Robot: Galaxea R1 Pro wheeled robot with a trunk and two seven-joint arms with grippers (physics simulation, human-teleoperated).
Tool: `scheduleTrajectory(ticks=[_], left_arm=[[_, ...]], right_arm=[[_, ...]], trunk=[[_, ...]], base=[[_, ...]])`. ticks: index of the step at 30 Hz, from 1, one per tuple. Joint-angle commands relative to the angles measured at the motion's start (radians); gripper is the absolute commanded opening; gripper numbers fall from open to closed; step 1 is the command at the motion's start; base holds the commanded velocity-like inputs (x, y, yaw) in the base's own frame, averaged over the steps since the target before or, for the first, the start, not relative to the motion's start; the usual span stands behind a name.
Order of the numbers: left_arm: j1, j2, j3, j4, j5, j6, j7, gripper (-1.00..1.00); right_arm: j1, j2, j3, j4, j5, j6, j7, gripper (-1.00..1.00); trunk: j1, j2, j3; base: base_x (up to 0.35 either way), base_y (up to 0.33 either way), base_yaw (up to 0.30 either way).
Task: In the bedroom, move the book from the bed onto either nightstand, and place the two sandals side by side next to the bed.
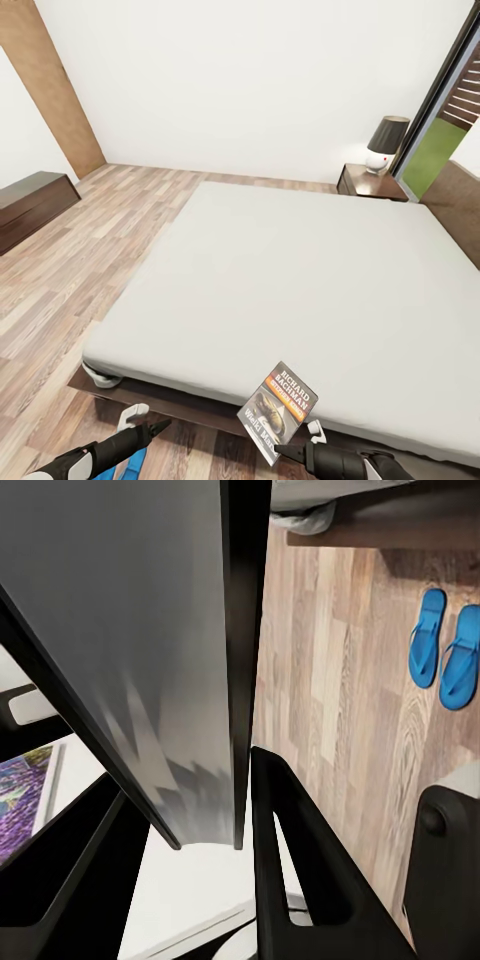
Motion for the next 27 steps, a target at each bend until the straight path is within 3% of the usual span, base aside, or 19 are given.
scheduleTrajectory(ticks=[1, 16, 27], left_arm=[[0.0, 0.0, -0.007, 0.0, 0.009, 0.005, -0.003, 1.0], [0.0, 0.0, -0.007, 0.0, 0.009, 0.005, -0.003, 1.0], [0.0, 0.001, -0.007, 0.0, 0.009, 0.005, -0.004, 1.0]], right_arm=[[-0.001, -0.001, 0.007, 0.0, -0.01, 0.009, 0.0, -1.0], [-0.001, -0.001, 0.006, 0.0, -0.011, 0.009, 0.002, -1.0], [-0.001, -0.001, 0.007, 0.001, -0.008, 0.009, 0.0, -1.0]], trunk=[[0.0, -0.001, 0.001], [0.0, -0.001, 0.025], [0.0, -0.001, 0.027]], base=[[0.0, 0.0, 0.0], [0.0, 0.0, 0.0], [0.0, 0.0, 0.0]])
